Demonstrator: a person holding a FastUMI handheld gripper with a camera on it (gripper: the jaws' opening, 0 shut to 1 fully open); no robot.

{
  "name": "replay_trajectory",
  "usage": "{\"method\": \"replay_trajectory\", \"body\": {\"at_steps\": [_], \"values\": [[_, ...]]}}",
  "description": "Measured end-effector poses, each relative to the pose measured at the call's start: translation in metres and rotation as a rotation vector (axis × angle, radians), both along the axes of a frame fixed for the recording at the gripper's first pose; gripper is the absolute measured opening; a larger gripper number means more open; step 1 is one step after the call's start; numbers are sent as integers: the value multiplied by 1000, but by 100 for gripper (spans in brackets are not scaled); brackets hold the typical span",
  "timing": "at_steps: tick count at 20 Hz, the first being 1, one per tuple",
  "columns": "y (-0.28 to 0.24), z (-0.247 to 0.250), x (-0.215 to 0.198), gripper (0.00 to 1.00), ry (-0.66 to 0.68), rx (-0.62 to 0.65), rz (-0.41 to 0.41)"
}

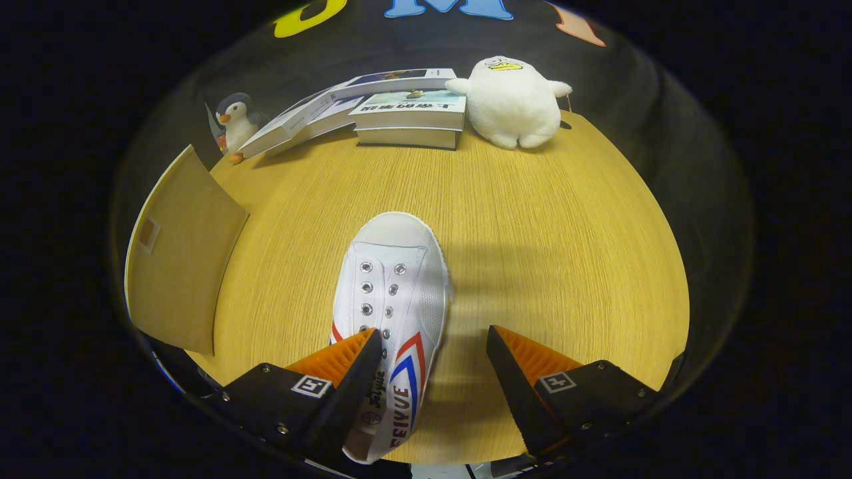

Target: Open the storage box then place both shoes into the box .Put the left shoe in first, then the right shoe, with the right side of both shoes facing outward in a uniform manner.

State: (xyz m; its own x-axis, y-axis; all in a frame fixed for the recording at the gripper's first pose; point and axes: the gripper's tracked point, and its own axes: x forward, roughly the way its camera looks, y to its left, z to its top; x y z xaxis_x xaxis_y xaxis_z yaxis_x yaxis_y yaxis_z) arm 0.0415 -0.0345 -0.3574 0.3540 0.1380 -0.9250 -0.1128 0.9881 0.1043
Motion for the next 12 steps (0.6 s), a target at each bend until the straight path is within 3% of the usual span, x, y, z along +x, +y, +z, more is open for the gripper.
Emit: {"method": "replay_trajectory", "body": {"at_steps": [5,8,12], "values": [[11,0,-3,94,19,35,-3],[17,-1,-2,61,28,33,5],[12,-1,0,61,41,21,-25]]}}
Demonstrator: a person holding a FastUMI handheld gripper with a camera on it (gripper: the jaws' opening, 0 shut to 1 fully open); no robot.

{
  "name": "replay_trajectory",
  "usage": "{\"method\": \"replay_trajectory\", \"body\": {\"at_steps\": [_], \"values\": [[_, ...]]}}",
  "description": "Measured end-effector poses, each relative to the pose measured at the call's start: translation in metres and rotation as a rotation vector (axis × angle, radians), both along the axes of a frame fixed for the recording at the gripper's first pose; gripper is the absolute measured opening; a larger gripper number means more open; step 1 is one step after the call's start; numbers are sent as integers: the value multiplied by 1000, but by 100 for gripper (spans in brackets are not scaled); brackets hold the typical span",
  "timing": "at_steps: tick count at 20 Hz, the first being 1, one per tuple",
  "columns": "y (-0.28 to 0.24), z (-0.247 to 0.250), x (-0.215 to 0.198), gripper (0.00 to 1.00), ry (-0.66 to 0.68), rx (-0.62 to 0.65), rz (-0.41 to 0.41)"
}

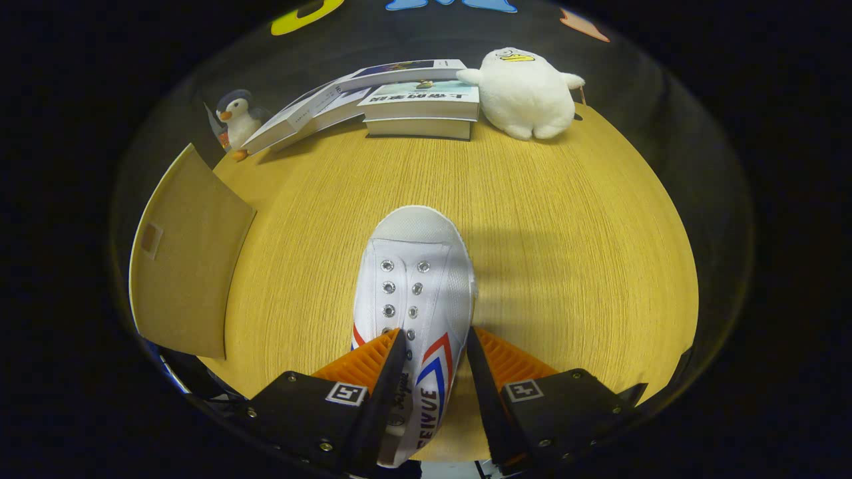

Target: Open the storage box then place both shoes into the box .Put the left shoe in first, then the right shoe, with the right side of both shoes facing outward in a uniform manner.

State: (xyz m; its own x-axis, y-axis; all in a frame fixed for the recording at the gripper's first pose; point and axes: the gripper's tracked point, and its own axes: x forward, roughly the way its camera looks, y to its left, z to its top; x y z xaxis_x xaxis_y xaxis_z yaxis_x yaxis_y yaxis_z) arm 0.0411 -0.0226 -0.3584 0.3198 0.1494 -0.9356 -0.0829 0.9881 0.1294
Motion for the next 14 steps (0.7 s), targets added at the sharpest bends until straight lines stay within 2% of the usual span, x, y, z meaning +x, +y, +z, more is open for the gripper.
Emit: {"method": "replay_trajectory", "body": {"at_steps": [1,3,4,5,6,9,10,14], "values": [[2,-3,-1,48,14,13,-8],[2,2,-3,48,17,16,-20],[-6,2,-1,48,13,-29,-25],[-8,4,2,47,-1,2,-83],[-6,1,-2,10,15,24,-98],[-9,5,0,11,16,73,-185],[-5,5,-8,0,36,82,-190],[2,20,-7,0,33,154,-256]]}}
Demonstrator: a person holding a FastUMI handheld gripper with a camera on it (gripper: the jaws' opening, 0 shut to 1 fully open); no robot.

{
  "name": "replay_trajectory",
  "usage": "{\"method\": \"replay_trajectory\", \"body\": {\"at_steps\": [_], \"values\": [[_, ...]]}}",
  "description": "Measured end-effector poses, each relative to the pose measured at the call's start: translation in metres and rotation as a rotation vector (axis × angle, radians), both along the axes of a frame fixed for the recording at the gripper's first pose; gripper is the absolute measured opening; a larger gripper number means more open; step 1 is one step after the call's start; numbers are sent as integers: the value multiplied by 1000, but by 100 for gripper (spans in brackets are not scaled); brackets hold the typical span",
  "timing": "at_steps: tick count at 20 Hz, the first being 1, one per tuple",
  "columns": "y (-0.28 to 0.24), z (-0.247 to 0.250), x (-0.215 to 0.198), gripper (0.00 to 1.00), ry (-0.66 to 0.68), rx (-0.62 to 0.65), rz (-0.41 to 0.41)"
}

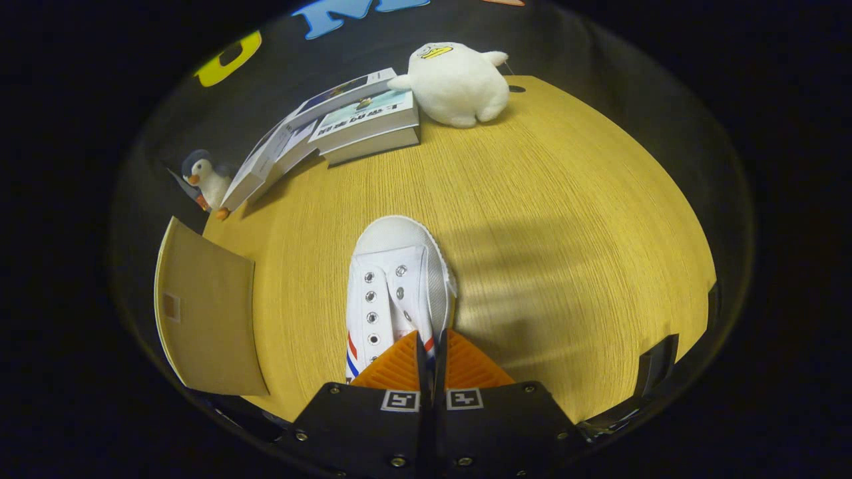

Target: Open the storage box then place both shoes into the box .Put the left shoe in first, then the right shoe, with the right side of both shoes facing outward in a uniform manner.

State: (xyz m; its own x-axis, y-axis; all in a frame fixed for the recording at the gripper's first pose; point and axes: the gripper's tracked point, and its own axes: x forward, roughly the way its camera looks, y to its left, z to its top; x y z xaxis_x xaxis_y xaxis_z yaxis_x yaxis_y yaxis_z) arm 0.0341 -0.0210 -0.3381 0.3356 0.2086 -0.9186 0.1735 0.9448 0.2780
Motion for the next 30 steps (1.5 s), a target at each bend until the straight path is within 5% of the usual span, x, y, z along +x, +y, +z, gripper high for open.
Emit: {"method": "replay_trajectory", "body": {"at_steps": [17,30], "values": [[96,136,36,0,-157,108,60],[209,181,45,0,-199,169,154]]}}
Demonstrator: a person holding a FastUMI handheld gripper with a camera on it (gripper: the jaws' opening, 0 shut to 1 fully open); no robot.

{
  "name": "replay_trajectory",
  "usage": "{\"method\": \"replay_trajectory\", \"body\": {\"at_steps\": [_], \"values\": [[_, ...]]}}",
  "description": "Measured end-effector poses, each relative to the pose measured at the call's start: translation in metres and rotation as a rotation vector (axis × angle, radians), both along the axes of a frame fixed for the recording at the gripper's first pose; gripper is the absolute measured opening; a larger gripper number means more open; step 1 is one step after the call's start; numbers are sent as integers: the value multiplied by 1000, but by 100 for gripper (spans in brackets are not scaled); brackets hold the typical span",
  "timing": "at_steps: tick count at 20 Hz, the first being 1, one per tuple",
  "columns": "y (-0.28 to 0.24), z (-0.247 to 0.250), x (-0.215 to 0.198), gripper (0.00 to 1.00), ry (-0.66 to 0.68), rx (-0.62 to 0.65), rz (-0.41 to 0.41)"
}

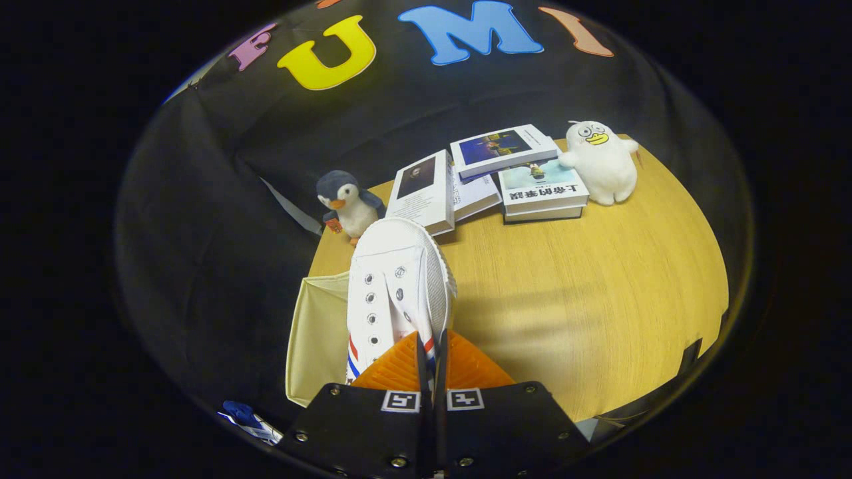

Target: Open the storage box then place both shoes into the box .Put the left shoe in first, then the right shoe, with the right side of both shoes facing outward in a uniform manner.

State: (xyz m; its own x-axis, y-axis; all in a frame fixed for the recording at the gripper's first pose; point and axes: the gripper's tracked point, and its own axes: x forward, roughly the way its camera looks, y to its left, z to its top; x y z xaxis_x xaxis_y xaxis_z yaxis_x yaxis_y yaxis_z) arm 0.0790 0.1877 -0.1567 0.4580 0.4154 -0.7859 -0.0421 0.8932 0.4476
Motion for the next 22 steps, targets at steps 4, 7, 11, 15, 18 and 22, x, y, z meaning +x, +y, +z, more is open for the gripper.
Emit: {"method": "replay_trajectory", "body": {"at_steps": [4,7,11,15,18,22], "values": [[40,0,-4,0,11,32,27],[66,-8,-10,0,27,36,50],[88,-22,-18,1,50,32,52],[99,-25,-22,18,25,28,50],[88,-7,-11,66,-63,11,26],[63,25,-2,98,-198,-21,40]]}}
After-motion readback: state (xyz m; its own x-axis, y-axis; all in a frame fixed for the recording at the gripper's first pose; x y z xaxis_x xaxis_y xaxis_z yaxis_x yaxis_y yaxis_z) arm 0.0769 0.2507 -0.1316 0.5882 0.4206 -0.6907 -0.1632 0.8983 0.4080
